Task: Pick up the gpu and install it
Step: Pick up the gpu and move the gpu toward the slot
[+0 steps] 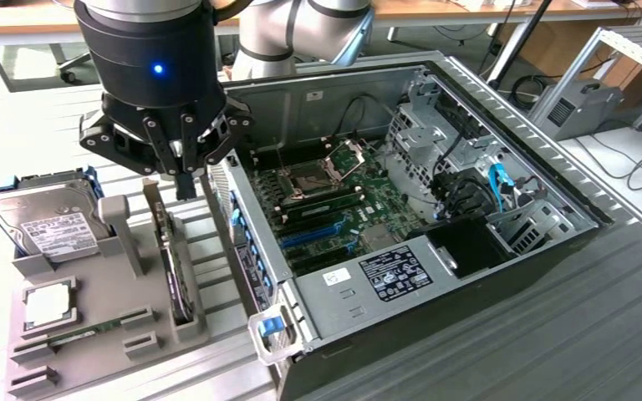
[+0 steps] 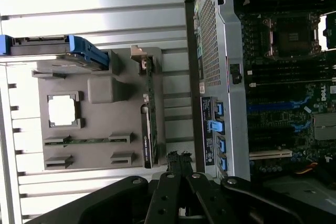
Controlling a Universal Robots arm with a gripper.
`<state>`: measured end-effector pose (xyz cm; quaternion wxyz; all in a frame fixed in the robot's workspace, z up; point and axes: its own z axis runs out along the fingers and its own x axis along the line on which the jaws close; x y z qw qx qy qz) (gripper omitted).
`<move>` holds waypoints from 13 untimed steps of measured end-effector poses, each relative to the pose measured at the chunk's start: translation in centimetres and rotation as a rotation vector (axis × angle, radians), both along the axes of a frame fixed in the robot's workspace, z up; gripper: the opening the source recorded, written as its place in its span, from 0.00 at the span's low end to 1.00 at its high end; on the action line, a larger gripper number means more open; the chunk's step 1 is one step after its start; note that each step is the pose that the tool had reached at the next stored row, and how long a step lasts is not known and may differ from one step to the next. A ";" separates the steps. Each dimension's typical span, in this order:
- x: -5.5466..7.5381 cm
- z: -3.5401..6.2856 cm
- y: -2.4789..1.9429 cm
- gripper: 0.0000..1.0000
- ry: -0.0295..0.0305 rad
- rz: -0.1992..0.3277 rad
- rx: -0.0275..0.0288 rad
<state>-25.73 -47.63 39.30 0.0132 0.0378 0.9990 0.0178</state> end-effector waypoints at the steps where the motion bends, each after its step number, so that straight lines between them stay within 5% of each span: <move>1: 0.0 0.00 0.00 0.11 0.0000 0.000 0.0000; 5: 0.0 0.00 0.00 0.11 0.0000 0.000 0.0000; 9: 0.0 0.00 0.00 0.36 0.0000 0.000 0.0000; 13: 0.0 0.00 0.00 0.42 0.0000 0.000 0.0000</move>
